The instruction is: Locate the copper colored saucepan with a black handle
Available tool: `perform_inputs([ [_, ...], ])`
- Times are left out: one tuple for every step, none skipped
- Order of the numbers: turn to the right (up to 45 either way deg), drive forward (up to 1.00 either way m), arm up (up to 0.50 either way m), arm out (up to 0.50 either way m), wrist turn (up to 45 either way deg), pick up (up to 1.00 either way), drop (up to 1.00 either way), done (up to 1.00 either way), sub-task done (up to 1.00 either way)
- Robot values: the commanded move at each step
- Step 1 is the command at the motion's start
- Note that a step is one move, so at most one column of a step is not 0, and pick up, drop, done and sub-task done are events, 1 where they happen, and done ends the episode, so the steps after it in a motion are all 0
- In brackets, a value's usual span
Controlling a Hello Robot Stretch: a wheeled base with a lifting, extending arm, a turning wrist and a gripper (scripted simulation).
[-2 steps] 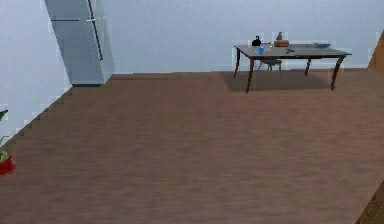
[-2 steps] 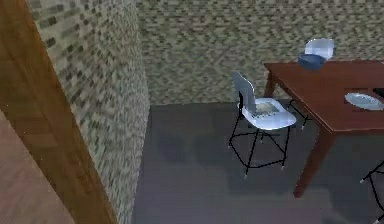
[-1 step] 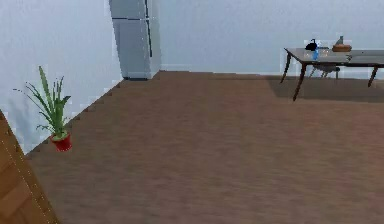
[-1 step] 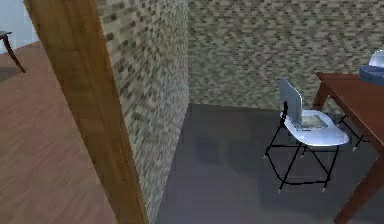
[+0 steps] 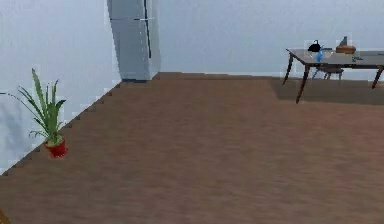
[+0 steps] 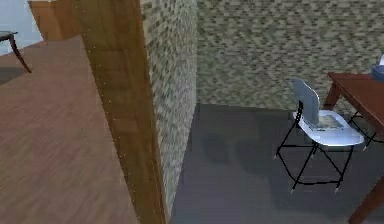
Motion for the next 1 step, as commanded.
perform_inputs([
  [39.0,0.0,0.0,0.0,0.0,0.0,0.0,0.0,0.0],
])
